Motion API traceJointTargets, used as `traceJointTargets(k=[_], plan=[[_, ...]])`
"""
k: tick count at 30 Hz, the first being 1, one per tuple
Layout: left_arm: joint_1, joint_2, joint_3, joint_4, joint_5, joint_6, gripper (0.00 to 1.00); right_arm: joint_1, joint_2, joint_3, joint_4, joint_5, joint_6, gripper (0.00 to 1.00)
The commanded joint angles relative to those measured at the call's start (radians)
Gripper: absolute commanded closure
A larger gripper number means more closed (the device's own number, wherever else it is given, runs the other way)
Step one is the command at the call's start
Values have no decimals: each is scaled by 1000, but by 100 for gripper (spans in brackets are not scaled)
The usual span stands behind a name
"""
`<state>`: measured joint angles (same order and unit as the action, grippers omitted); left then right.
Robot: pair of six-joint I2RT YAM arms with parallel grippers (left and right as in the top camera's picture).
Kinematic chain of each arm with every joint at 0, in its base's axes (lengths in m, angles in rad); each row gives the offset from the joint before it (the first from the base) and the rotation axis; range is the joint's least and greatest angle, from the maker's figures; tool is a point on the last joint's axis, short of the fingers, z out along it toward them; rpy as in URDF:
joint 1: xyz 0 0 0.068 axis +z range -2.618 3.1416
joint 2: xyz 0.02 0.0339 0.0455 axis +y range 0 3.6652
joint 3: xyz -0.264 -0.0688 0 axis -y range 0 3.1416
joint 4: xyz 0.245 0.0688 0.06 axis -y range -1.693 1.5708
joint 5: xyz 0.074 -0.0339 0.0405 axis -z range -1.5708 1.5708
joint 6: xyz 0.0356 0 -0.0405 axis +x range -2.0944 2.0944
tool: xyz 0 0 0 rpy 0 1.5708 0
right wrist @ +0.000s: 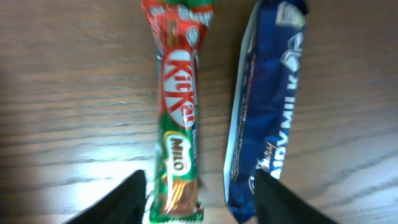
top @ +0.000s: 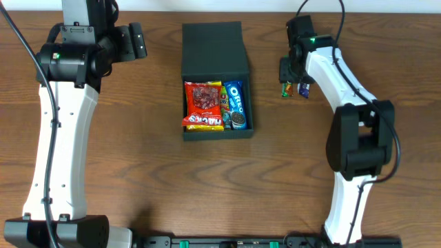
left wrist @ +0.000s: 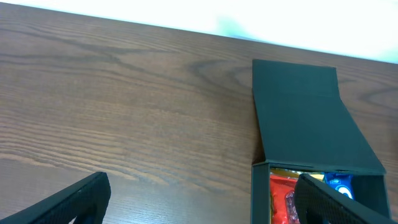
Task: Pack container
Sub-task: 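Grasp the red KitKat bar beside the box with the right gripper, then place the KitKat bar into the box with the right gripper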
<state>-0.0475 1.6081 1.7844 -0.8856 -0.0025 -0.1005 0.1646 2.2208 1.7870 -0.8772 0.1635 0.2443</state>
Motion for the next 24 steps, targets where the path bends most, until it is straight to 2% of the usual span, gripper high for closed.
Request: traceJointTargets(k=[1,8,12,16,20,24], plan=[[3,-9,-3,0,3,11,5,-5,27,-5,9,16,6,43],[3,-9,-3,0,3,11,5,-5,99,-5,64,-53,2,48],[3,-9,-3,0,3,11,5,-5,121,-5,74,-64,2,56],[3,-9,-3,0,3,11,5,-5,132,-5,73,-73,1,75],[3,-9,-3,1,3,11,5,-6,130,2,58,-112,1,86],[3,-9,-3,1,3,11,5,-6,100,90,-72,-116,-33,95]])
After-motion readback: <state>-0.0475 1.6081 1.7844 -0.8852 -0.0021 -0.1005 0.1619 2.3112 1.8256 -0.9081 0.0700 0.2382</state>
